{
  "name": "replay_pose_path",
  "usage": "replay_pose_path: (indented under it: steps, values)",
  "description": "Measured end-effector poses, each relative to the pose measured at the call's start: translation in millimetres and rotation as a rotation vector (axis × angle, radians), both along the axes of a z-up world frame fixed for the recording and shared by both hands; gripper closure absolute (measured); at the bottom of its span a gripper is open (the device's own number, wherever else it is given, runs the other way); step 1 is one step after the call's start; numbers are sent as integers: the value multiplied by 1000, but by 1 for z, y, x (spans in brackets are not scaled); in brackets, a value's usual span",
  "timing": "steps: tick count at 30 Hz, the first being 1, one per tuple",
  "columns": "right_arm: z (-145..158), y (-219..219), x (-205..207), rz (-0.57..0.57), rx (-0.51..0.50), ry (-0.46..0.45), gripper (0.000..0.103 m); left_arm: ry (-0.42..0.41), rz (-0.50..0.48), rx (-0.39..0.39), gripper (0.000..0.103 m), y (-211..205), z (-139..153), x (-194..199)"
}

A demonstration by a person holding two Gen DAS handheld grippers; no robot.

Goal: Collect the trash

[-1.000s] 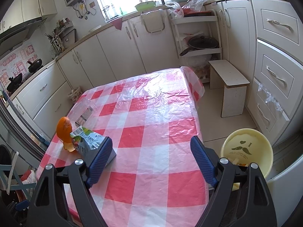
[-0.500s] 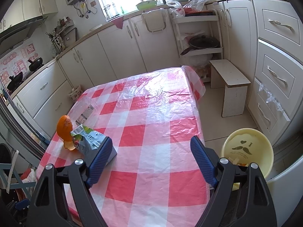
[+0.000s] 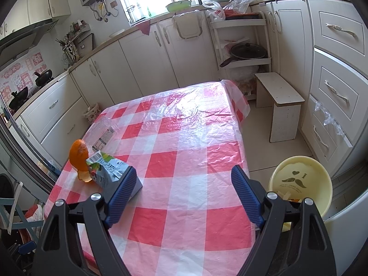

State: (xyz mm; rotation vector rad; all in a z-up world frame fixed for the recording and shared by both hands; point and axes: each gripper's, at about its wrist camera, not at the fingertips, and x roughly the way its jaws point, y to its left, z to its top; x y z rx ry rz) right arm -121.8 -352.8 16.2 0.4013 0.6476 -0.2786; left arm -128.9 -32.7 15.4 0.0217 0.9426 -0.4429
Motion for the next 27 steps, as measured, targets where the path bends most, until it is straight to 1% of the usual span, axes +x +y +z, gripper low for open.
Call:
replay_pose_path:
  steps: [27]
  values:
    - [1, 2, -1, 0, 0, 0, 22, -16, 15, 10, 10, 5, 1, 1]
